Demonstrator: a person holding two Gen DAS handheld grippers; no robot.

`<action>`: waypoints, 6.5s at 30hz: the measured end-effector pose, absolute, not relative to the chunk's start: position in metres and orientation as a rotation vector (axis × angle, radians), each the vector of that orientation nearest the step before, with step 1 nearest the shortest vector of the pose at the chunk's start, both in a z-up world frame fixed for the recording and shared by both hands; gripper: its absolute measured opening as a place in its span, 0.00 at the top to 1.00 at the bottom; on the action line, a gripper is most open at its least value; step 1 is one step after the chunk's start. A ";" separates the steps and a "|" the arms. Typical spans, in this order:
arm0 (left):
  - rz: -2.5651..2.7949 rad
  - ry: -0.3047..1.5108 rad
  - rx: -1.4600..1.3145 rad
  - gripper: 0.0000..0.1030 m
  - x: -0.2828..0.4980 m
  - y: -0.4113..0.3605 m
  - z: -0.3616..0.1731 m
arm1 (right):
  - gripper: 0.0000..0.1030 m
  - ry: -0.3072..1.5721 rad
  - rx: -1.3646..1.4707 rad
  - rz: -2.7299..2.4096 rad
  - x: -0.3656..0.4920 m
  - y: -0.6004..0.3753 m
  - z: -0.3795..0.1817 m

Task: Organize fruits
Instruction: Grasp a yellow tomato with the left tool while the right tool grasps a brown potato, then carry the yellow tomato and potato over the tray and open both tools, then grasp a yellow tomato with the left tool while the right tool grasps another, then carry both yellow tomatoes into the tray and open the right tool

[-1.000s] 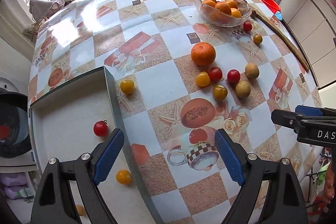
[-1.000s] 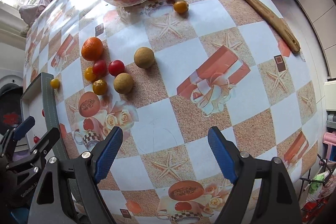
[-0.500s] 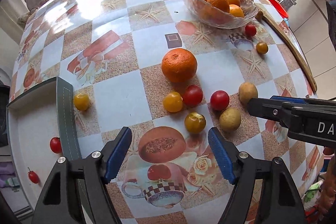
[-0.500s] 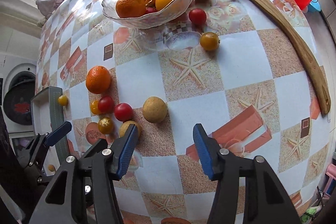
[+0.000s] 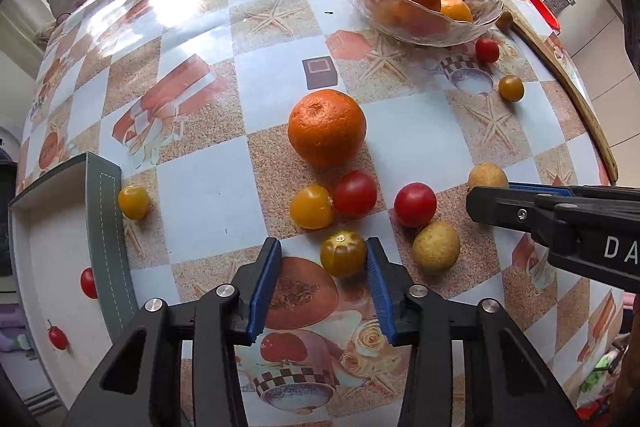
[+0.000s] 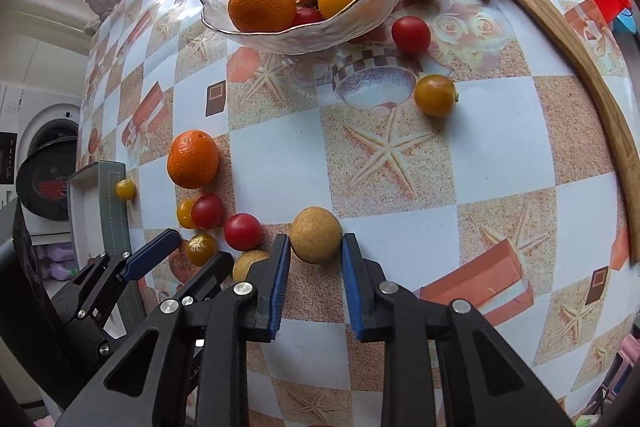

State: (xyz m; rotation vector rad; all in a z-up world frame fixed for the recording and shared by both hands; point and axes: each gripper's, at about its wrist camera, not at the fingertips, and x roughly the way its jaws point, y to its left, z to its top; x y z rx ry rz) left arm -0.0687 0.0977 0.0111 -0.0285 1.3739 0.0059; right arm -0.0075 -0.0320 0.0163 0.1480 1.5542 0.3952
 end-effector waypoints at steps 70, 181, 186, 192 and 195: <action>0.253 1.396 -0.206 0.47 -0.217 0.354 0.020 | 0.71 1.598 -0.225 0.612 -0.116 0.251 0.012; -0.045 1.229 -0.180 0.78 -0.159 0.234 0.079 | 0.78 1.440 0.049 0.327 -0.083 0.037 0.069; 0.015 1.215 -0.209 0.78 -0.172 0.267 0.083 | 0.78 1.429 0.010 0.369 -0.088 0.071 0.075; 0.078 1.202 -0.236 0.78 -0.181 0.306 0.083 | 0.78 1.424 -0.036 0.437 -0.091 0.114 0.081; 0.112 1.199 -0.244 0.78 -0.182 0.325 0.081 | 0.78 1.421 -0.053 0.473 -0.090 0.137 0.081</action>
